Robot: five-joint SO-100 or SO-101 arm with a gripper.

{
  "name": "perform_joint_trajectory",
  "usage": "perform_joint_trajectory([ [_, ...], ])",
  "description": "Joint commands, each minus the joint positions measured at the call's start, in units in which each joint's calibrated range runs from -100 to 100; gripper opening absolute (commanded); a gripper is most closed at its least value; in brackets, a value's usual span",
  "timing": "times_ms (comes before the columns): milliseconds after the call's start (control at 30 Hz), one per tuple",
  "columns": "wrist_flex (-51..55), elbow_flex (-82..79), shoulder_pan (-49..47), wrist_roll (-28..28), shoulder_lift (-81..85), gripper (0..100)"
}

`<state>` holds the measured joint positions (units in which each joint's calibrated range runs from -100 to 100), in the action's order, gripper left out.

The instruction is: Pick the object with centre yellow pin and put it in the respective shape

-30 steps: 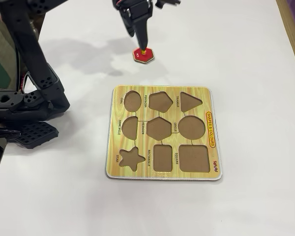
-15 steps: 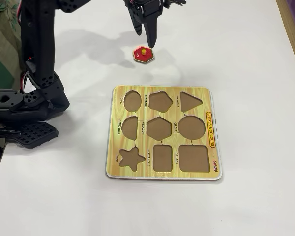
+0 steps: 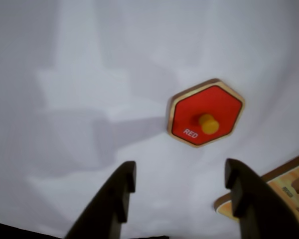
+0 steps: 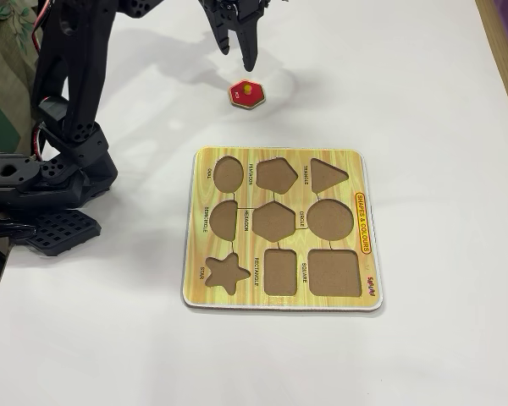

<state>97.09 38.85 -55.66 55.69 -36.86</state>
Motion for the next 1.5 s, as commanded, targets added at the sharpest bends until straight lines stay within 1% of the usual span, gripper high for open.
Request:
perform_joint_trajectory([
  [0, 0.6, 4.1, -0.1, 0.1, -0.5, 21],
  [267, 0.5, 3.9, 3.1, -0.2, -3.6, 21],
  [733, 0.5, 3.3, 8.8, -0.2, -3.6, 21],
  [1467, 0.5, 4.0, 7.4, -0.3, -7.4, 21],
])
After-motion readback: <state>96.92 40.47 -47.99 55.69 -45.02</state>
